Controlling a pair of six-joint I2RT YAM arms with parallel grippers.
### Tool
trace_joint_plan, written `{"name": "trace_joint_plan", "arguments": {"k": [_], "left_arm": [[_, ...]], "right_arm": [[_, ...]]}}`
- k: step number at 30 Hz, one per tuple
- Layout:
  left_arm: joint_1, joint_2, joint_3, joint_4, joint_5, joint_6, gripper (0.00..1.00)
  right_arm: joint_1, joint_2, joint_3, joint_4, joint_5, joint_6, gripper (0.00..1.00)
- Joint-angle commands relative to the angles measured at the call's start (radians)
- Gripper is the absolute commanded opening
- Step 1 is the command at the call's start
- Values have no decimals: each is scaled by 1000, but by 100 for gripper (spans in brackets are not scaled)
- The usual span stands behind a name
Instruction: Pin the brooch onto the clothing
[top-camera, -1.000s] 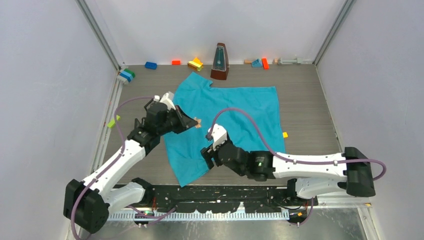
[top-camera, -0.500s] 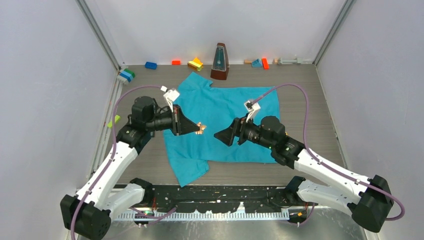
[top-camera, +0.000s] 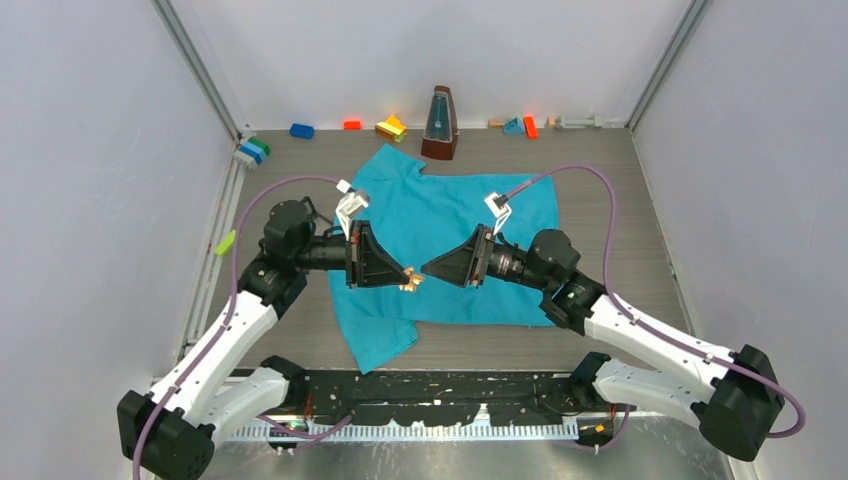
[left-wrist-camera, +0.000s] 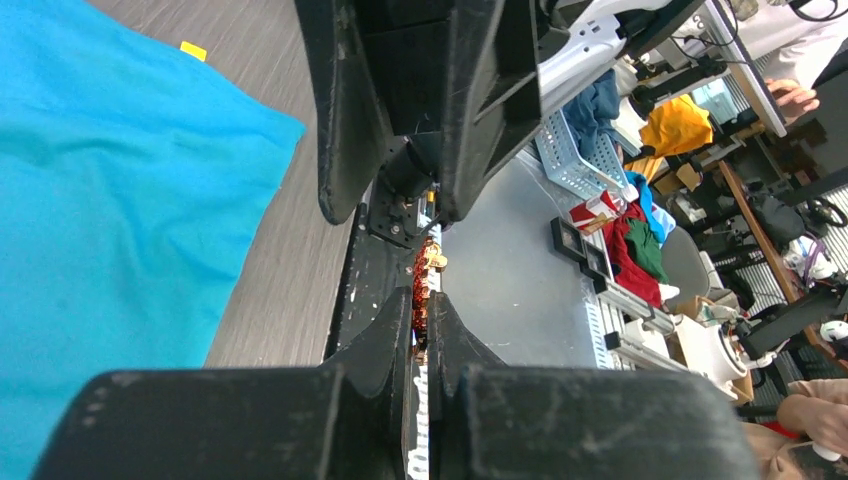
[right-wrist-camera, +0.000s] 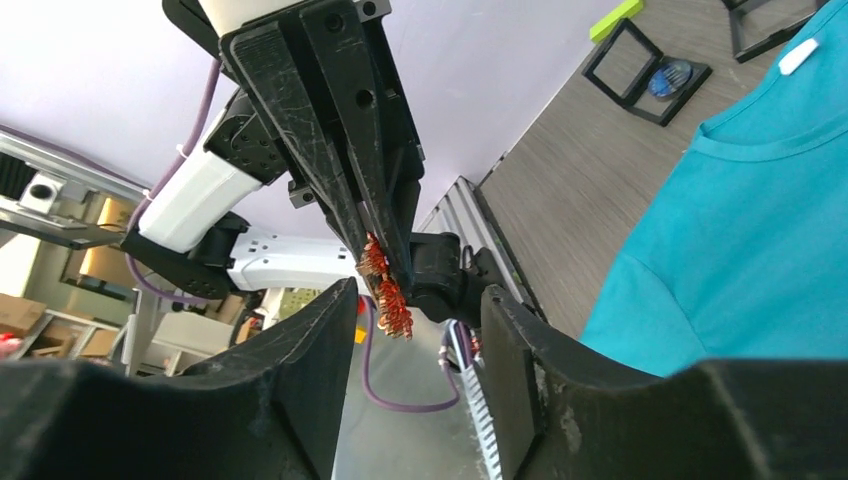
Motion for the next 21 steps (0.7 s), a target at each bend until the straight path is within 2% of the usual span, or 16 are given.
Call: {"name": "trace_joint_plan", "arguments": {"k": [1, 13, 21], "left_arm": [[-6, -24, -1, 73, 39, -12, 0], [-8, -26, -3, 75, 29, -13, 0], [-8, -30, -4, 77, 30, -13, 0]], "right_arm": [[-3, 31, 3, 136, -51, 77, 53], [40, 60, -23, 244, -109, 102, 54], [50, 103, -23, 253, -104, 93, 44]]}}
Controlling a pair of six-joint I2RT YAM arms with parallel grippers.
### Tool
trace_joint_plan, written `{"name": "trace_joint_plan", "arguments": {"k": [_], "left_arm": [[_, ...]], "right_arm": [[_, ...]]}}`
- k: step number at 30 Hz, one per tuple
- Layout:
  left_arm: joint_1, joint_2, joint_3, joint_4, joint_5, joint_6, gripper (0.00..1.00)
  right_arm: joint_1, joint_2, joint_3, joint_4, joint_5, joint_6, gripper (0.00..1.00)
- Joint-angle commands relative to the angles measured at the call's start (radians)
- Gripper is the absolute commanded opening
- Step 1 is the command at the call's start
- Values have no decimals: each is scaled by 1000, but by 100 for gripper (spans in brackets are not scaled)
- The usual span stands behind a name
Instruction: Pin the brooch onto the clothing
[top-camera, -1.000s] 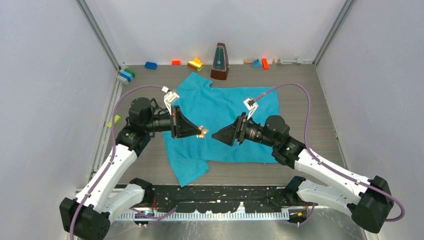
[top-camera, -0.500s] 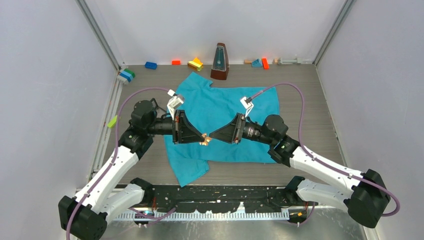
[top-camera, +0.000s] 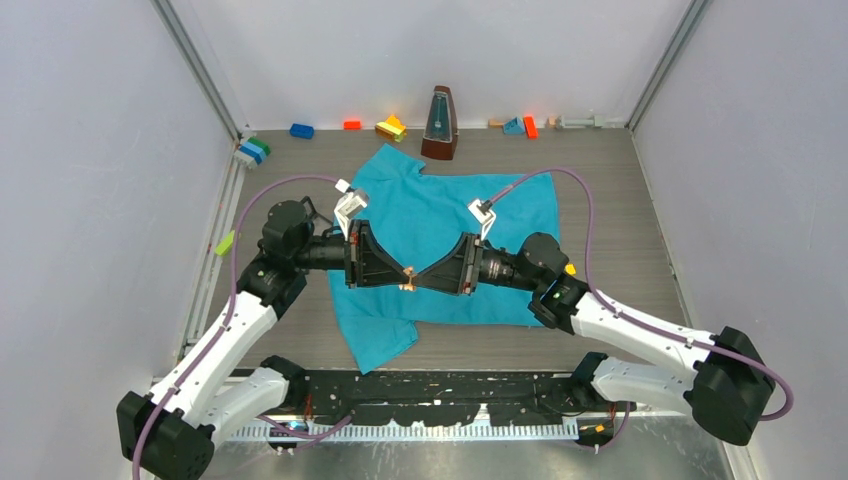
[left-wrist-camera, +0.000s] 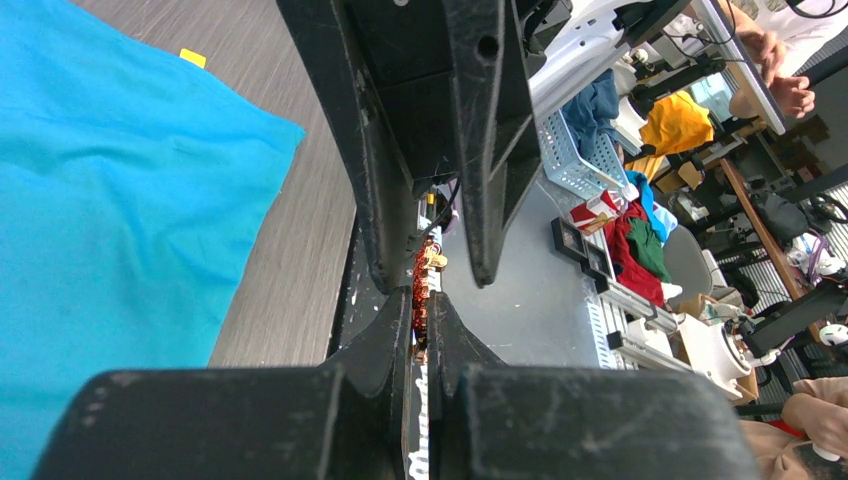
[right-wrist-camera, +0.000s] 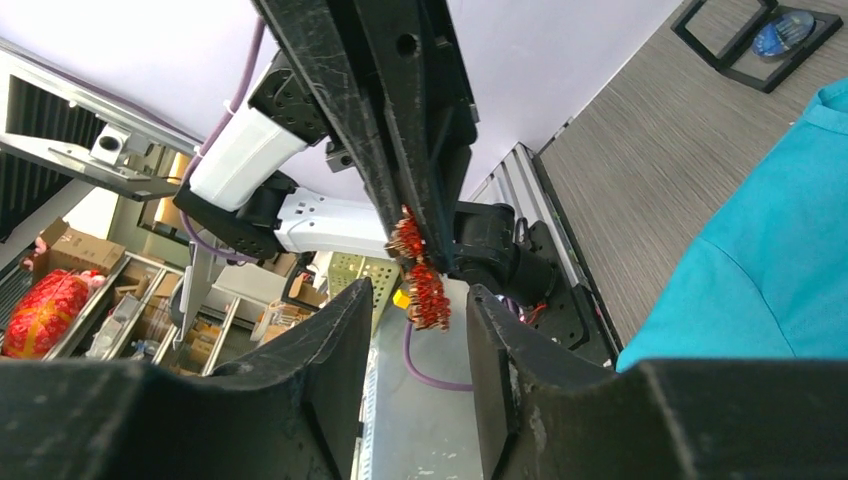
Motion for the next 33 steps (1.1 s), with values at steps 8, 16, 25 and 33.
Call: {"name": "trace_joint_plan", "arguments": {"k": [8, 16, 25, 33], "left_arm": [[-4, -26, -4, 57, 18, -12, 0], [-8, -29, -5, 58, 25, -13, 0], [-15, -28, -5, 58, 23, -11, 0], [-14, 4, 41, -147, -107, 96, 0]], "right_arm": [[14, 36, -9, 84, 6, -3, 31], [14, 52, -12, 56, 84, -11, 17], [14, 43, -36, 54, 168, -8, 9], [14, 20, -12, 16, 101, -34, 25]]}}
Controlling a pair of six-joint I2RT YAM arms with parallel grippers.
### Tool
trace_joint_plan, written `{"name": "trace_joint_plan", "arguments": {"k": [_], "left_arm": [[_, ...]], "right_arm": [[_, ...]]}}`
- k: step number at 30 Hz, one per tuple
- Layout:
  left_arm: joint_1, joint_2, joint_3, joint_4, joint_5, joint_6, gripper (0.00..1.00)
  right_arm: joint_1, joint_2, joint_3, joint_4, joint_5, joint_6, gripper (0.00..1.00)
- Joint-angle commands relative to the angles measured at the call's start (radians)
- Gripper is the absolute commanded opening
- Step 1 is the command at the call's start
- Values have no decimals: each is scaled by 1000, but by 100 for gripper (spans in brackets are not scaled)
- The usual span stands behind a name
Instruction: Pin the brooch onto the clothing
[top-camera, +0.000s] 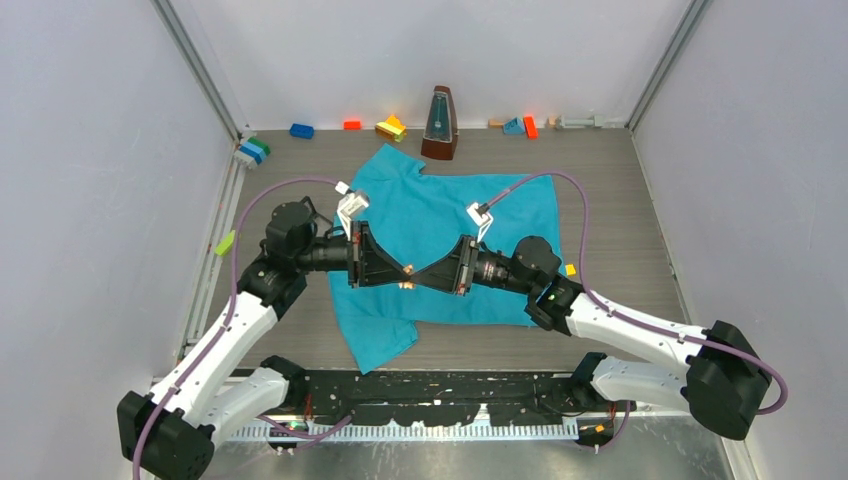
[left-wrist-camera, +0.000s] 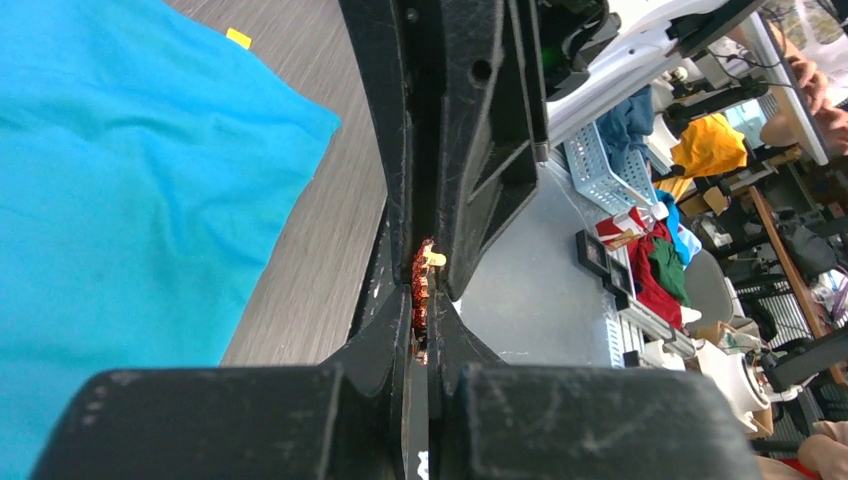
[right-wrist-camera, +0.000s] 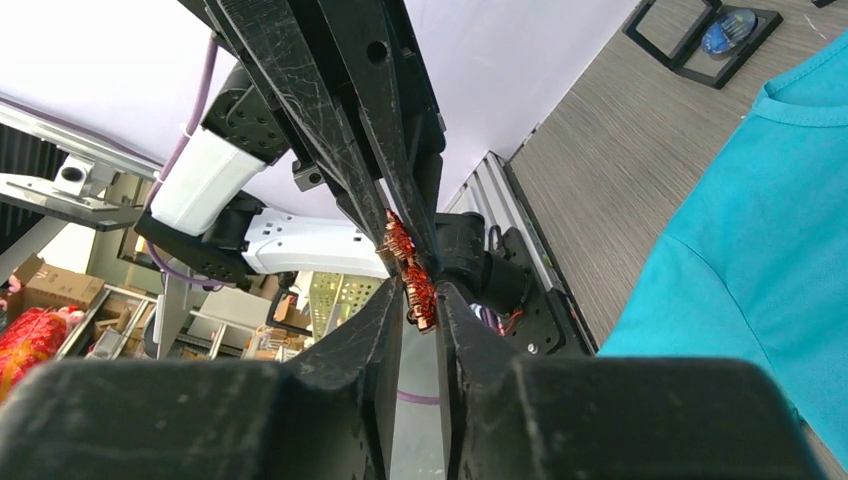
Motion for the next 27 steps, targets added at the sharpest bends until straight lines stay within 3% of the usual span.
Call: {"name": "trace_joint_plan", "arguments": {"k": [1, 6, 12, 17, 19, 27], "left_arm": [[-14, 16, 59, -124, -54, 82, 0], [-13, 53, 58, -126, -100, 57, 0], [-10, 77, 73, -173, -141, 74, 0], [-5, 79, 75, -214, -185, 86, 0], [-5, 79, 73, -231, -209, 83, 0], [5, 40, -33, -175, -328, -148, 0]], "right_arm": [[1, -28, 20, -25, 2, -39, 29], [1, -83, 33, -93, -20, -78, 51], [1, -174, 51, -233, 24, -141, 67], [1, -253, 40, -306, 110, -170, 71], [1, -278, 37, -349, 210, -179, 72], [1, -284, 117, -803, 598, -215, 71]]}}
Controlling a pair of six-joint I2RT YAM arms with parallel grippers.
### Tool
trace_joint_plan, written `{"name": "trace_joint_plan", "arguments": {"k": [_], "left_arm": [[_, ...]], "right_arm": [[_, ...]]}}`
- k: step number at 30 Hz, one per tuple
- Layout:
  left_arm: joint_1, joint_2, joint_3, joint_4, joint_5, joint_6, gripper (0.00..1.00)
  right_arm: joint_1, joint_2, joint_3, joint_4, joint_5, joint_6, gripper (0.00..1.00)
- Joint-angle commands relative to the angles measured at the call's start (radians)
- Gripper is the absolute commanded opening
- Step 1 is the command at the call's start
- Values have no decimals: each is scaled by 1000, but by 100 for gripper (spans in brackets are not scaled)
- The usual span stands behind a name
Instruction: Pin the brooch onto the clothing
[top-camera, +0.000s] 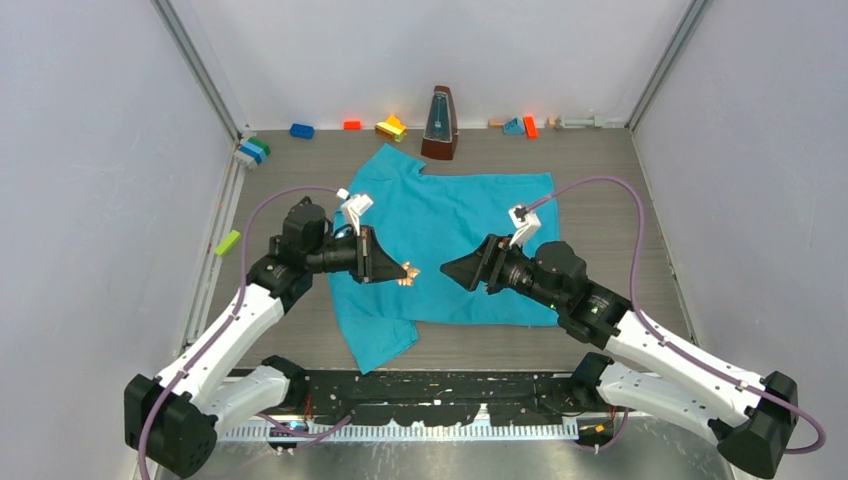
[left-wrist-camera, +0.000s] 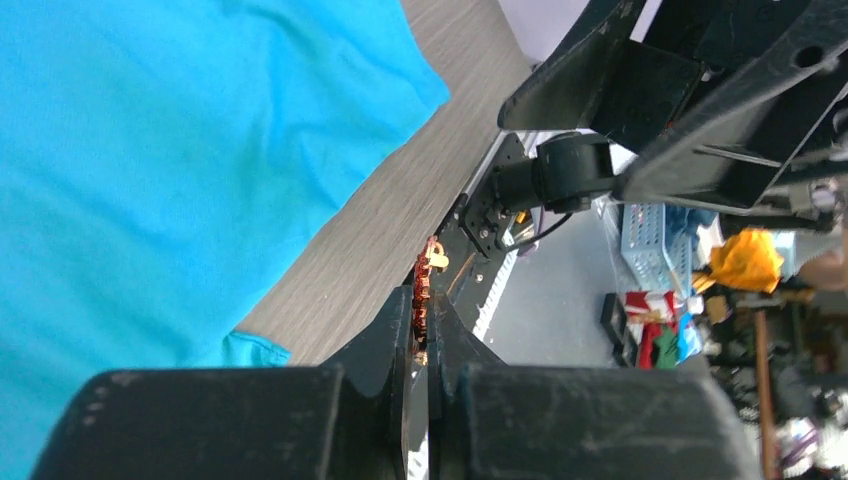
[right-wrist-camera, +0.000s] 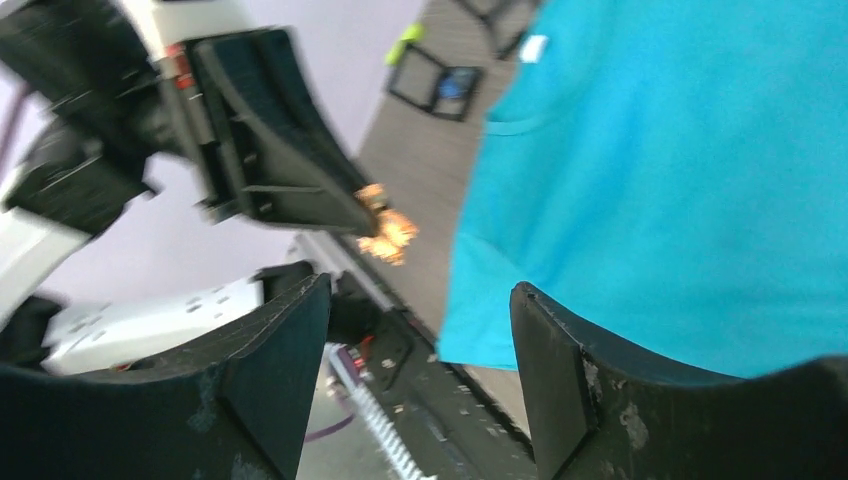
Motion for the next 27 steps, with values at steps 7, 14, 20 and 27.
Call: {"name": "trace_joint_plan", "arguments": {"k": [7, 14, 20, 27], "left_arm": [[126, -64, -107, 13, -108, -193, 0], [195, -98, -177, 16, -139, -216, 0], [197, -136, -221, 13, -170, -235, 0], [199, -156, -239, 7, -181, -242, 0]], "right_arm": [[1, 89, 65, -405, 389, 39, 68], [0, 245, 46, -512, 493, 78, 60], [-5, 321, -3, -497, 534, 102, 63], [-53, 334, -107, -408, 473, 164, 73]]}}
